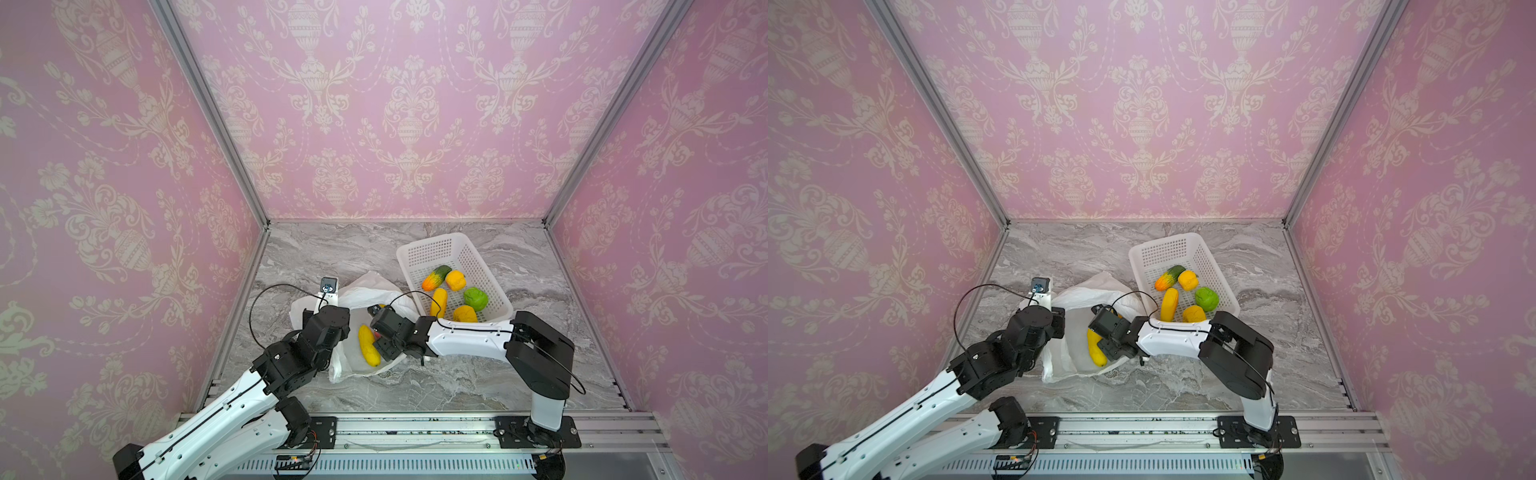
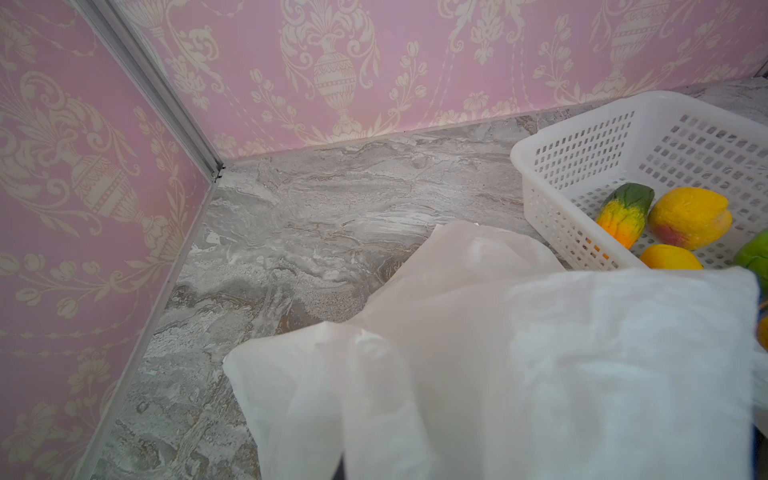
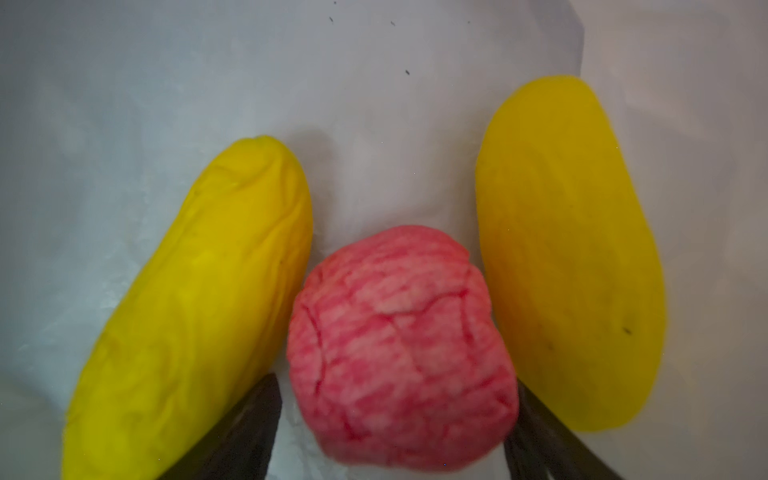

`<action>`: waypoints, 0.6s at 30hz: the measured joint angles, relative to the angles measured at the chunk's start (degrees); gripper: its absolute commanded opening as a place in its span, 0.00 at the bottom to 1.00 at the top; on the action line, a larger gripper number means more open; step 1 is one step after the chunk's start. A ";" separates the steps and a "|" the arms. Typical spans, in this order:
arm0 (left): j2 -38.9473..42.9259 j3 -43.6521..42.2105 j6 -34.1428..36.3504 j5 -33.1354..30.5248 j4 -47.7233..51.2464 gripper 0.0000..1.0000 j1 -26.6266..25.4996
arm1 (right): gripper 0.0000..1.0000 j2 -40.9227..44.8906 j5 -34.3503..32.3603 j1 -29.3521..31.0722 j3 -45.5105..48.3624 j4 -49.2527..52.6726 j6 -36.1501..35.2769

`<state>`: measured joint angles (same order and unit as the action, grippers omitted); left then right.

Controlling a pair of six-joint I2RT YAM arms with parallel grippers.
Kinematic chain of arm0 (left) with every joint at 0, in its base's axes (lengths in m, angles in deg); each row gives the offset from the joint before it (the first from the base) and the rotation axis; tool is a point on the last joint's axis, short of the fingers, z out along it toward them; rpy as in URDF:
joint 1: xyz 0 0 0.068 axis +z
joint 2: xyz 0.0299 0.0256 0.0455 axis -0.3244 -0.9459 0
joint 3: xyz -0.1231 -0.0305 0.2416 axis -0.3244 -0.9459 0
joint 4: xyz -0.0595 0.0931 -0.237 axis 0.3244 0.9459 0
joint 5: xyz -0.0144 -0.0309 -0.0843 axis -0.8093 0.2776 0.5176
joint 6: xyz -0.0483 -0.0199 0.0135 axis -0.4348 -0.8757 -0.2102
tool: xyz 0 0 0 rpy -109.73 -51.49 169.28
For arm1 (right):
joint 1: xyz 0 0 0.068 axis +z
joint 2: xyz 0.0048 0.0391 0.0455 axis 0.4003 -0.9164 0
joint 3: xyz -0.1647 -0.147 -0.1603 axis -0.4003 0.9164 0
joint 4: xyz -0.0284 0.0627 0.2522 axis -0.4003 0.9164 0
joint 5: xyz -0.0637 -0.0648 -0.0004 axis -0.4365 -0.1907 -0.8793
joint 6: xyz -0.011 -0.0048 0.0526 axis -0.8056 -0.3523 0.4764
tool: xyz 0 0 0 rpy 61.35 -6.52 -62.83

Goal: Untie the knot of the plastic bag and take out the fruit
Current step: 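Close the right gripper on the pink fruit between the yellow fruits, then lift the pink fruit out of the bag and lower it into the basket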

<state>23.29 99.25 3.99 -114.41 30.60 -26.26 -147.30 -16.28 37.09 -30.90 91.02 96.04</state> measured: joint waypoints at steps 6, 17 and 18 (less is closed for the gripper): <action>-0.59 0.00 0.13 0.59 -0.02 0.00 0.00 | 0.66 -5.97 0.04 -1.49 -5.55 -0.90 -0.17; -1.46 0.00 0.81 0.72 -0.57 0.00 0.00 | 0.50 4.31 0.66 1.53 3.32 -3.78 -2.93; -1.75 0.00 0.83 0.72 -0.63 0.00 0.00 | 0.48 6.99 0.96 1.81 5.51 -4.79 -3.10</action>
<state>21.54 99.25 4.82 -113.69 29.97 -26.26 -140.31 -15.32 38.90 -25.39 86.24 92.94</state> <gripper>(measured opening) 0.045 0.643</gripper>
